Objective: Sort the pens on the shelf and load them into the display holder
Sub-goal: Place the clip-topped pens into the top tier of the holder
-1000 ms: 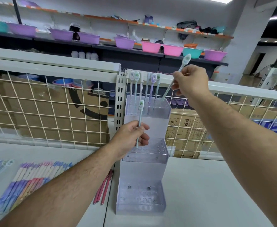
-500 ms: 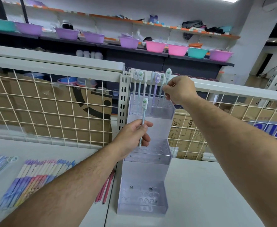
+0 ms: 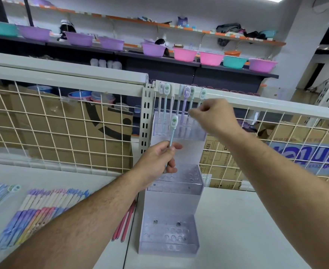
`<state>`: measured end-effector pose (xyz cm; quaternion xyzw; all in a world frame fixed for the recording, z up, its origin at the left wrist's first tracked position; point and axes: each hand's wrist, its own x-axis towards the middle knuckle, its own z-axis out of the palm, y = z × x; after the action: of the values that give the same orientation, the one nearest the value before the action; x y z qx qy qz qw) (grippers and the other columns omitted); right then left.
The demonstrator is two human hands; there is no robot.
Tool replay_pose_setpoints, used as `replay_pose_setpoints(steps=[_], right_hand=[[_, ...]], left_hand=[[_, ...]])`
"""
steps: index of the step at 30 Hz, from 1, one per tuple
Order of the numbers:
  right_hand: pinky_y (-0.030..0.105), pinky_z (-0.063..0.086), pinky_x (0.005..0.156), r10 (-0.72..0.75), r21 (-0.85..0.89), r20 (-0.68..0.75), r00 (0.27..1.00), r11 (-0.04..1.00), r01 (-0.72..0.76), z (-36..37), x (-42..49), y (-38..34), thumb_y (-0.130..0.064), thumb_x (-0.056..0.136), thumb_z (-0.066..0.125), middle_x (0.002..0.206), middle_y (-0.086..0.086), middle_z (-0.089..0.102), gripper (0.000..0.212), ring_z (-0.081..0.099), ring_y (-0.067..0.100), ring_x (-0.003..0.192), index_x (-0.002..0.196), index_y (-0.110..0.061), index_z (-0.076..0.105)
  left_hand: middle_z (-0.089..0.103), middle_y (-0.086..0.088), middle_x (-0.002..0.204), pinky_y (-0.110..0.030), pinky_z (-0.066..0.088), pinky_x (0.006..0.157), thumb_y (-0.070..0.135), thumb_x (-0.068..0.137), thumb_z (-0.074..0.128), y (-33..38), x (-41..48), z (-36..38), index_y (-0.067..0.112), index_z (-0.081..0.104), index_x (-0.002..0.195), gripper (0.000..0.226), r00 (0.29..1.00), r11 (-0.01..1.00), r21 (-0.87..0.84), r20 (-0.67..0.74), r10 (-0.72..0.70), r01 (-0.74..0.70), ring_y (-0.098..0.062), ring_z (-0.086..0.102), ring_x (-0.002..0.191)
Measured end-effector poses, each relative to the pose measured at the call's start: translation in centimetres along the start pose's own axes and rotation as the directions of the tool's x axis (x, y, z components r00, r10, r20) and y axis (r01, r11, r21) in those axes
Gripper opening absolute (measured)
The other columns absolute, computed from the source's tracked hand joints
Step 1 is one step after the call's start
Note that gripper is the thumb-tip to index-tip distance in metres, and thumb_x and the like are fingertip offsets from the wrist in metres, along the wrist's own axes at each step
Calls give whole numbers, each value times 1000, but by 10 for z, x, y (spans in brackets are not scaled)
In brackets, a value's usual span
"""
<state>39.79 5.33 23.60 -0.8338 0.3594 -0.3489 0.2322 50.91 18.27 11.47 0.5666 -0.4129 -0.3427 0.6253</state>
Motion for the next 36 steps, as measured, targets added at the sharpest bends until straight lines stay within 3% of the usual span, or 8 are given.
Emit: replay_pose_setpoints(steps=[3, 5, 9, 14, 18, 21, 27, 36], right_hand=[[11, 41, 41, -55, -4, 291, 955, 998, 59, 11, -29, -5, -37, 86, 78, 62, -6, 69, 26, 57, -5, 46, 72, -16, 71], [9, 40, 41, -70, 39, 342, 937, 997, 60, 19, -40, -3, -28, 86, 79, 61, -5, 70, 24, 57, -5, 45, 76, -8, 71], [15, 41, 42, -37, 177, 288, 957, 984, -15, 19, -45, -1, -18, 93, 72, 66, 12, 70, 23, 59, 4, 45, 83, 2, 64], [21, 52, 48, 20, 328, 96, 995, 943, -51, -25, -16, -5, -21, 100, 61, 84, 5, 72, 11, 71, 8, 61, 95, -12, 65], [25, 56, 50, 46, 277, -101, 994, 961, -17, -53, 11, 0, -25, 100, 62, 77, 2, 73, 15, 72, 11, 62, 91, -14, 67], [22, 54, 50, 68, 256, -135, 988, 966, -31, -53, 24, 4, -25, 100, 62, 81, 2, 73, 13, 73, 9, 64, 90, -18, 66], [49, 63, 61, 71, 196, -124, 990, 979, -45, -37, 34, 6, -27, 101, 60, 79, 2, 73, 12, 76, 23, 73, 93, -20, 66], [17, 47, 40, 68, -18, 38, 997, 998, -68, -20, 41, 12, -25, 100, 62, 79, 8, 72, 18, 67, 14, 56, 90, -11, 68]], left_hand=[[54, -5, 69, -51, 59, 86, 23, 103, 51, 0, 0, 2, 30, 75, 96, 26, 1000, 999, -40, 11, 11, -10, -9, 56, 57], [58, -2, 67, -50, 59, 85, 24, 103, 52, -1, 0, 2, 32, 75, 91, 27, 1000, 999, -36, 21, 21, -20, -10, 57, 58], [67, -2, 73, -30, 58, 70, 26, 101, 56, -3, 1, 5, 30, 74, 92, 21, 999, 999, 34, 7, 37, -37, -13, 66, 68], [71, 2, 84, -27, 57, 73, 25, 84, 70, -3, 5, 4, 32, 72, 98, 16, 999, 981, 188, 21, 41, -44, -11, 66, 75], [68, 15, 101, -24, 52, 82, 32, 88, 66, 2, 6, -1, 33, 71, 101, 14, 984, 649, 747, 38, 174, -144, -3, 61, 91], [64, 9, 112, -30, 48, 91, 38, 89, 64, 1, 7, -5, 29, 70, 109, 23, 989, 440, 887, 105, 106, -141, -12, 56, 105], [60, 7, 111, -29, 41, 82, 44, 91, 59, -3, 8, -4, 31, 68, 111, 25, 986, 346, 924, 139, 89, -161, -15, 52, 107], [57, 8, 111, -30, 37, 79, 45, 93, 56, -1, 7, -3, 33, 65, 113, 25, 987, 325, 932, 150, 64, -163, -15, 49, 110]])
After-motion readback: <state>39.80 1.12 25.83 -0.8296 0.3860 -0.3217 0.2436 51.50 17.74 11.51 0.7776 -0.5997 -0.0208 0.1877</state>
